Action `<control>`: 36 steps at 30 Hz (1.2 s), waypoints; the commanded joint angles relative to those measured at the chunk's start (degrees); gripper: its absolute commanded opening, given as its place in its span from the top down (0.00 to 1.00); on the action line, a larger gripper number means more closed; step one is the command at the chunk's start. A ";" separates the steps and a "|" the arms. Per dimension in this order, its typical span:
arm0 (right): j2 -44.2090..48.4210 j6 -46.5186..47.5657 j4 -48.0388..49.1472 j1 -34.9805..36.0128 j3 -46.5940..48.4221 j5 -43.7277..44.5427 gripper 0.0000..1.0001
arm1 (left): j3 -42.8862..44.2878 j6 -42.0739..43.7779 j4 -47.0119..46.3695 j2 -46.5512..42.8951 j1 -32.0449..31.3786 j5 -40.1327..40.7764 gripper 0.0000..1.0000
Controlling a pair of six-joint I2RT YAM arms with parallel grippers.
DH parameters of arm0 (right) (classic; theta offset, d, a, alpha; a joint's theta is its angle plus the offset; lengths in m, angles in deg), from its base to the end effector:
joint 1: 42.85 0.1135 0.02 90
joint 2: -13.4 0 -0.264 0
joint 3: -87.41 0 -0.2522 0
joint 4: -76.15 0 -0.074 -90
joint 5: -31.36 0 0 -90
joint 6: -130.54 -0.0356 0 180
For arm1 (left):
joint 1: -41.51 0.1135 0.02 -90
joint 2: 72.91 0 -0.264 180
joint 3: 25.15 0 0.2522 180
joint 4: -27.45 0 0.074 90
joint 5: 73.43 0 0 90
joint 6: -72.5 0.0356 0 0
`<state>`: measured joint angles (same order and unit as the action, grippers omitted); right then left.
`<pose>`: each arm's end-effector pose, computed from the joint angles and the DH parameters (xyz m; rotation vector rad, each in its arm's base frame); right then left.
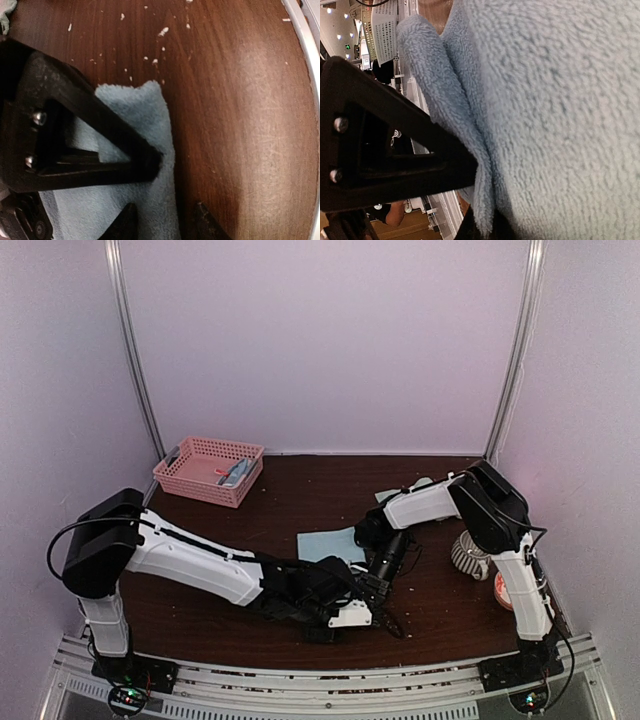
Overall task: Roll the towels
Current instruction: Roll the towel at the center of the board.
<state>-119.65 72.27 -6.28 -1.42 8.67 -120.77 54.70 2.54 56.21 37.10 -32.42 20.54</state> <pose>0.2621 0.2733 0.0909 1.1390 -2.0367 -1.3471 0.1089 -0.3692 0.1411 1.8959 1.8033 -0.2488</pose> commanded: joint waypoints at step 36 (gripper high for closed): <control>59.07 1.18 25.51 -20.88 -28.10 18.86 0.70 | 13.58 -18.02 11.57 17.03 18.98 -55.23 0.99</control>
<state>-65.73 70.08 15.56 -22.76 -11.81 -107.78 68.27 -10.38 65.35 49.67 -14.70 -23.33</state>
